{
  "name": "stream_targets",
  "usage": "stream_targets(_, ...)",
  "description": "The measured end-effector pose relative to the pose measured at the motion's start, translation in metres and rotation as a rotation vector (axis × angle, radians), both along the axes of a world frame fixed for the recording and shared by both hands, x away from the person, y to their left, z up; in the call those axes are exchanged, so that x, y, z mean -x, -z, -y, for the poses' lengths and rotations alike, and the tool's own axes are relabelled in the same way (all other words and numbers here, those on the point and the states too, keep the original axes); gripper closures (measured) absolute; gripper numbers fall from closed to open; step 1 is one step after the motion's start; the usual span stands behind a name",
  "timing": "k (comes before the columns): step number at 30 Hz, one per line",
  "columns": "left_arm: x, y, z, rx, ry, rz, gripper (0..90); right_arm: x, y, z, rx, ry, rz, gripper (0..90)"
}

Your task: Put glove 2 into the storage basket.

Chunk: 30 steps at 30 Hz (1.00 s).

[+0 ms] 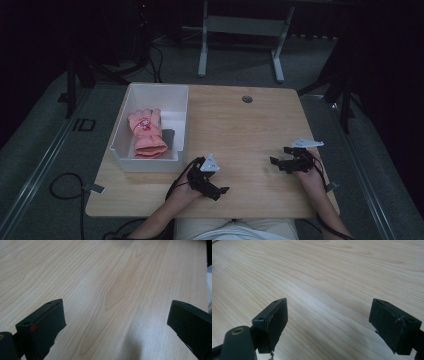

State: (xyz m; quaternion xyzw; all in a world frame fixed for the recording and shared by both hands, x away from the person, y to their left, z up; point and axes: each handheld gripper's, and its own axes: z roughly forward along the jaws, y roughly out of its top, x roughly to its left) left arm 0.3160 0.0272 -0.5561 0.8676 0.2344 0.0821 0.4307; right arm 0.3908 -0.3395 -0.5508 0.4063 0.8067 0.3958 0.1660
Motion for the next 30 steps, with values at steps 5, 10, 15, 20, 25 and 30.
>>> stream_targets(5,-0.002,0.001,-0.002,0.013,-0.011,-0.006,1.2,0.000,0.005,0.006,0.016,0.033,0.015,15.7)
stream_targets(10,-0.001,0.001,-0.003,0.015,-0.018,-0.001,1.2,-0.001,0.008,0.013,0.020,0.057,0.010,15.7)
stream_targets(15,0.000,0.005,-0.002,-0.003,-0.018,0.004,1.2,0.000,0.009,0.017,0.023,0.083,0.028,15.7)
stream_targets(20,0.001,0.005,-0.003,0.001,-0.019,0.004,1.2,0.000,0.010,0.022,0.031,0.123,0.047,15.6)
stream_targets(25,0.002,0.006,-0.003,0.001,-0.025,0.002,1.2,0.000,0.010,0.023,0.035,0.129,0.053,15.6)
stream_targets(30,0.003,0.007,-0.003,-0.016,-0.047,0.030,1.2,0.000,0.010,0.026,0.021,0.147,0.056,15.5)
